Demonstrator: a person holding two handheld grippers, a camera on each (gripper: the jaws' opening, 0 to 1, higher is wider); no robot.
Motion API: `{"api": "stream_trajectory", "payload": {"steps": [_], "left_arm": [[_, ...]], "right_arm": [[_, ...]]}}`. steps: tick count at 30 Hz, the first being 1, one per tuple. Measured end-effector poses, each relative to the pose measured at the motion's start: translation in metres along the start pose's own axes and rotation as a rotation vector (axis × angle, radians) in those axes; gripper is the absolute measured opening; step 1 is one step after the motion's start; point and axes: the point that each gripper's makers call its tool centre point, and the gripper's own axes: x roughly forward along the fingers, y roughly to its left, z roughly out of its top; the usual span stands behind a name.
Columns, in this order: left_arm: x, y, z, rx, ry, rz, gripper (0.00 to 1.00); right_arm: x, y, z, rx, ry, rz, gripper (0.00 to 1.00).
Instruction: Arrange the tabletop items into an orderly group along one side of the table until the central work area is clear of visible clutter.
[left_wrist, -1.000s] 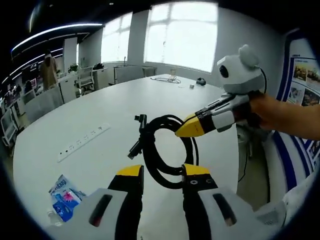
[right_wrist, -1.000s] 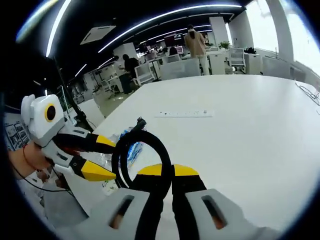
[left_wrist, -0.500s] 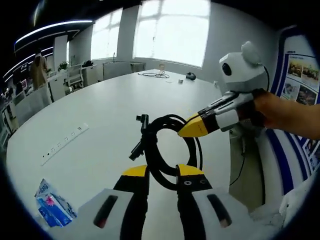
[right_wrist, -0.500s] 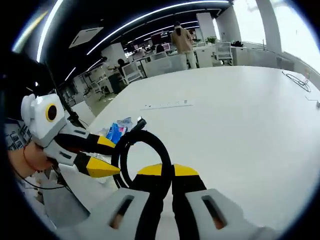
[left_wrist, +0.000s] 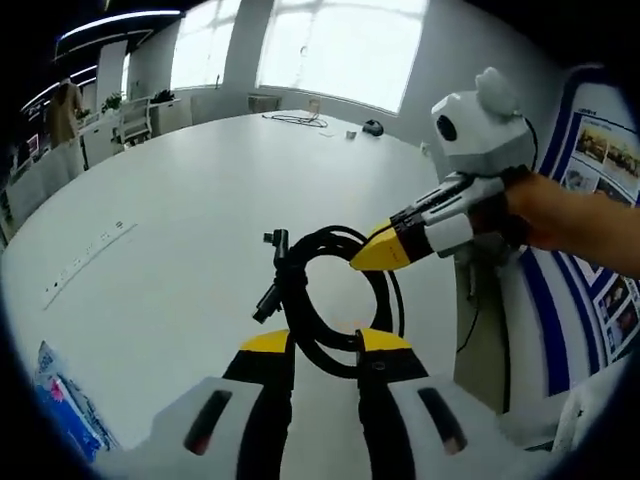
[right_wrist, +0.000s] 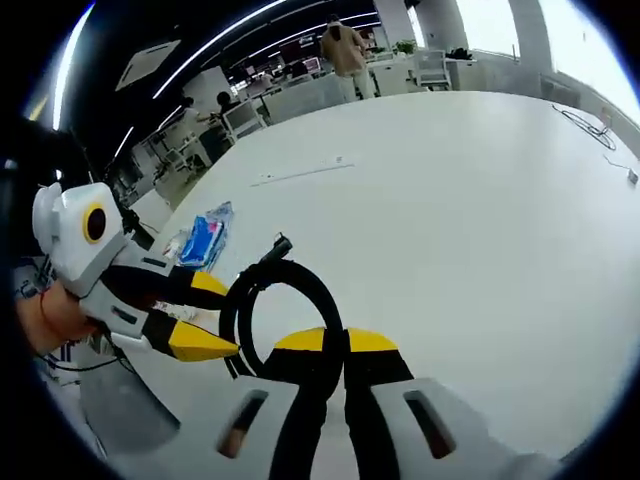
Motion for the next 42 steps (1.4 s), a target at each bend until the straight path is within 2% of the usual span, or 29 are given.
{"api": "stream_trajectory", "payload": {"steps": [6, 12, 23, 42], "left_arm": [[0.021, 0.009, -0.011, -0.050, 0.034, -0.008, 0.22], [0.039, 0.019, -0.016, -0.093, 0.051, -0.010, 0.23], [0.069, 0.024, -0.029, -0.133, 0.093, -0.026, 0.23], [0.083, 0.025, -0.038, -0.133, 0.122, -0.023, 0.26]], "right_arm": [[0.018, -0.015, -0.009, 0.008, 0.052, 0.004, 0.02], [0.033, -0.029, -0.016, 0.041, 0.083, 0.008, 0.02], [0.047, -0.048, -0.033, 0.073, 0.139, 0.008, 0.02], [0.057, -0.060, -0.047, 0.115, 0.161, -0.034, 0.03]]}}
